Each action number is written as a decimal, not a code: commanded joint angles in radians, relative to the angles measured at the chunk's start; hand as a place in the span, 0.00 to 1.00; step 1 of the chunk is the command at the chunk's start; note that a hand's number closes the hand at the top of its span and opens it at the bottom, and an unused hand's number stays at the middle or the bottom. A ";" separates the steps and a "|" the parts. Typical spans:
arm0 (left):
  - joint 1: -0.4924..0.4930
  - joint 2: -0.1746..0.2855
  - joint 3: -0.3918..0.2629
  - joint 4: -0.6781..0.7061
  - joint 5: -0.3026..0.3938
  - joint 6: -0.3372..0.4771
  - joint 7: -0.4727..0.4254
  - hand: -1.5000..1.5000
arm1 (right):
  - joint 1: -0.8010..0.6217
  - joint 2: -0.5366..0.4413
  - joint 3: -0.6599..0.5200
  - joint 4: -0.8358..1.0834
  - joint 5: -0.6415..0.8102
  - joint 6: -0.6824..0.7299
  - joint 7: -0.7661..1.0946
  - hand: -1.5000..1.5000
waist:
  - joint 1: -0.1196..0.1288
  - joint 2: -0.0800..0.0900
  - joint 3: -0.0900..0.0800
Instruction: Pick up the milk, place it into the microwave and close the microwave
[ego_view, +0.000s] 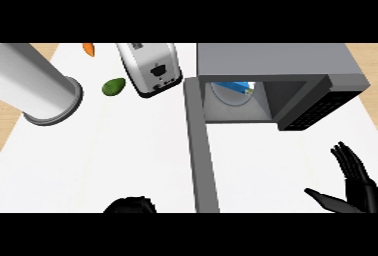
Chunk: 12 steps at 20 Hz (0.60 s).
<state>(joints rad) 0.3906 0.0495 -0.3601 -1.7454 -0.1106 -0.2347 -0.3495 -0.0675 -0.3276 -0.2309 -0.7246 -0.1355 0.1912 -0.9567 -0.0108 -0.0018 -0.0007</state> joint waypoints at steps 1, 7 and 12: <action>-0.111 -0.047 -0.013 0.191 -0.068 0.127 -0.081 1.00 | 0.070 -0.029 -0.027 -0.033 -0.035 0.058 -0.026 0.00 | 0.003 0.001 0.000; -0.303 -0.047 -0.047 0.246 -0.115 0.092 0.095 1.00 | 0.070 -0.074 -0.041 -0.039 -0.070 0.123 -0.008 0.00 | -0.002 0.003 0.001; -0.403 -0.049 -0.126 0.403 -0.140 -0.011 0.191 1.00 | 0.069 -0.131 -0.046 -0.009 -0.085 0.179 -0.017 0.00 | -0.009 0.006 0.002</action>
<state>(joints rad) 0.0563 0.0081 -0.4309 -1.4574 -0.2214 -0.1886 -0.2057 -0.0025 -0.4317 -0.2727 -0.7576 -0.2096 0.2680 -0.9164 -0.0165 0.0018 0.0007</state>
